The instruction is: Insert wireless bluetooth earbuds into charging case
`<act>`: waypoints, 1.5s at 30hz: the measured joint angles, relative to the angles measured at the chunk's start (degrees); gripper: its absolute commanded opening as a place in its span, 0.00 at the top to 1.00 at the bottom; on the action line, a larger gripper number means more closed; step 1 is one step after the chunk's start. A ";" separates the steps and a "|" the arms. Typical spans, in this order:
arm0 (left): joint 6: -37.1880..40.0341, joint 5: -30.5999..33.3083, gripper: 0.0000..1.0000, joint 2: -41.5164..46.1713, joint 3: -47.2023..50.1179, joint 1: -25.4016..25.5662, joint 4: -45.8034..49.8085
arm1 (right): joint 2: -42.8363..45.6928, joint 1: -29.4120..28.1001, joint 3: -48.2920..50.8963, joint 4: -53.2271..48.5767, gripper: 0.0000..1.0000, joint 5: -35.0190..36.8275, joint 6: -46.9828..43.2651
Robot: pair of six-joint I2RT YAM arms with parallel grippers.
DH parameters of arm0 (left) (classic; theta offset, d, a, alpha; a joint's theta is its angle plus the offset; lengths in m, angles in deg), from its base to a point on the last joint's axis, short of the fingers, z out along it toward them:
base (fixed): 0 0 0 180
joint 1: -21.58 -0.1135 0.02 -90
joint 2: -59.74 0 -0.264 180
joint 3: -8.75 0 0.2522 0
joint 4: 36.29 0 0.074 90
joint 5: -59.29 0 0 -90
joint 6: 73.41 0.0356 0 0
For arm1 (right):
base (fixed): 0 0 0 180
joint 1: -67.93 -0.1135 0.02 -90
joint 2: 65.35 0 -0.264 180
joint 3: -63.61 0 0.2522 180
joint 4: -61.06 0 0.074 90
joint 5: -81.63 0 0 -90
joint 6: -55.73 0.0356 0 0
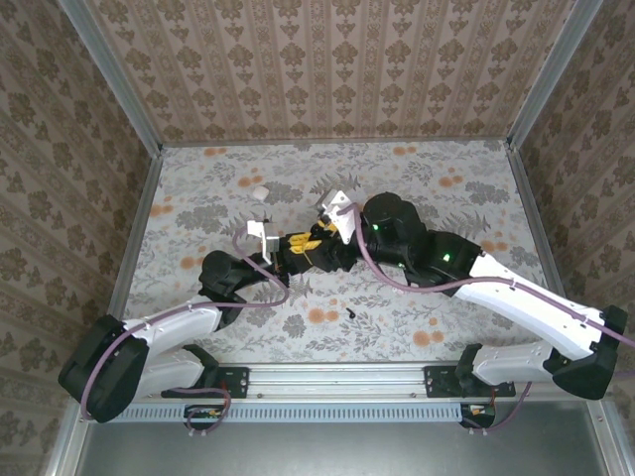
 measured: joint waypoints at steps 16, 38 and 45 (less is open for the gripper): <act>0.00 0.37 1.00 -0.70 -0.02 0.00 -0.39 | 1.38 7.52 -3.85 -4.42 0.45 -5.03 13.70; 9.68 0.55 1.00 -1.92 0.00 0.00 3.56 | 7.13 16.35 16.74 -11.43 0.48 -8.87 32.87; 12.63 3.65 1.00 0.31 3.74 -0.02 5.73 | 8.26 16.13 28.13 -10.73 0.57 -8.66 39.43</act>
